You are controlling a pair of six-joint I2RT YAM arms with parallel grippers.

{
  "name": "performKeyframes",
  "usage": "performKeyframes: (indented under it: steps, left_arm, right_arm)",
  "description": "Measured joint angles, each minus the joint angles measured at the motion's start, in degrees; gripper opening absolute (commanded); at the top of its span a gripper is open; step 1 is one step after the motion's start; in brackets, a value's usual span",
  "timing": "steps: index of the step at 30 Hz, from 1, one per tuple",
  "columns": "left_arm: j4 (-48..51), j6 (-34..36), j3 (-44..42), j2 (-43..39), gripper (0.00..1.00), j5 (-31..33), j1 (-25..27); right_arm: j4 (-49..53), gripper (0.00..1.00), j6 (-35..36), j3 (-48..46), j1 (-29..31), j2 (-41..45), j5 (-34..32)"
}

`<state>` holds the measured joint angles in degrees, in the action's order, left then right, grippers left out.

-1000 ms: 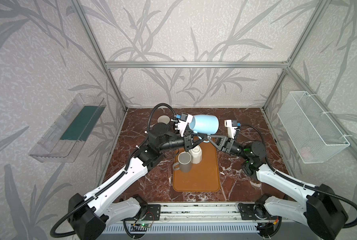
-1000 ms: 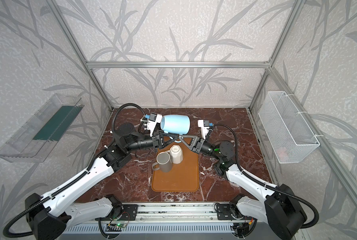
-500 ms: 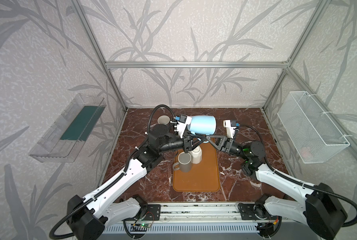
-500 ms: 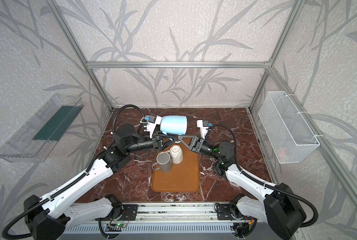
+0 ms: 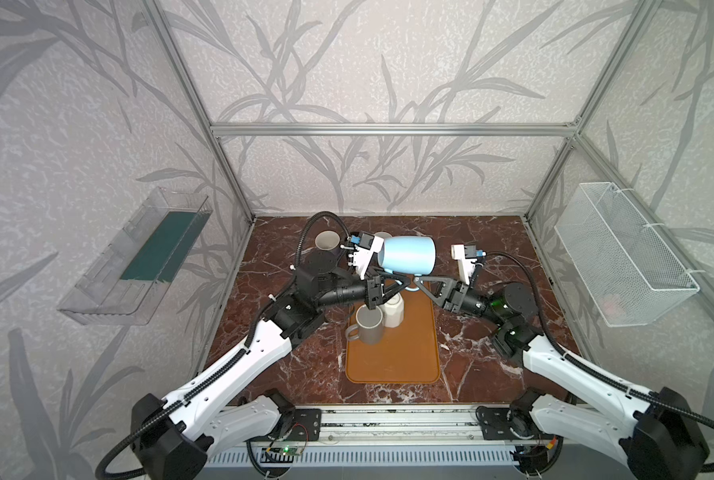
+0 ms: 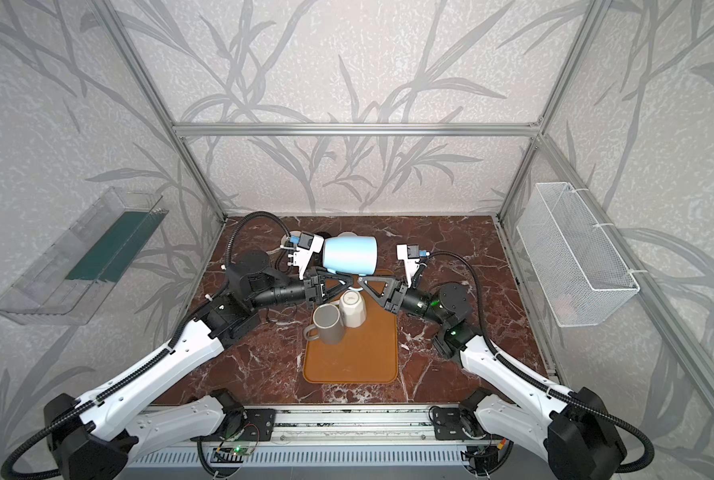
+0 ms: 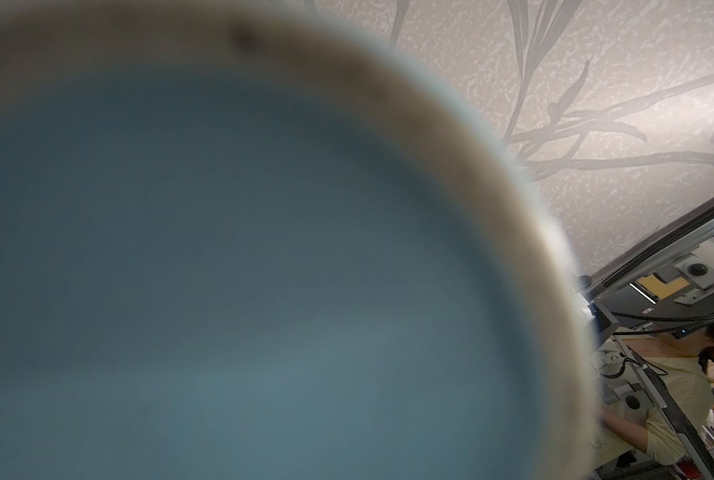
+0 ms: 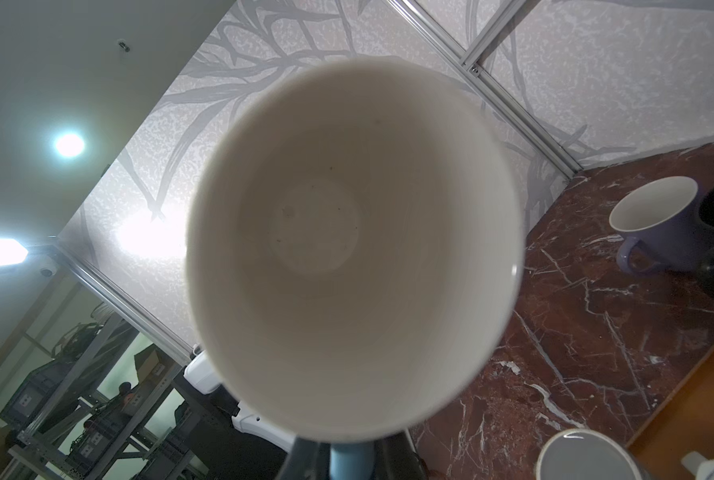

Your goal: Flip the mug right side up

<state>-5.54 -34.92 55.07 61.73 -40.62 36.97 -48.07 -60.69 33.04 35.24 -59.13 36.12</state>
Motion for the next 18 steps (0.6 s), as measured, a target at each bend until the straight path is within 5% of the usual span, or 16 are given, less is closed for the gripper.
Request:
performKeyframes:
  steps: [8, 18]
  left_arm:
    - [0.0, -1.5, -0.2, -0.3, 0.00, -2.4, -0.3]
    - [-5.1, -3.6, -0.9, 0.9, 0.00, -5.6, -1.5]
  right_arm:
    - [3.7, 0.00, 4.1, 0.0, 1.2, 1.6, -1.3]
    - [3.8, 0.02, 4.5, 1.0, 1.6, 1.6, -2.6]
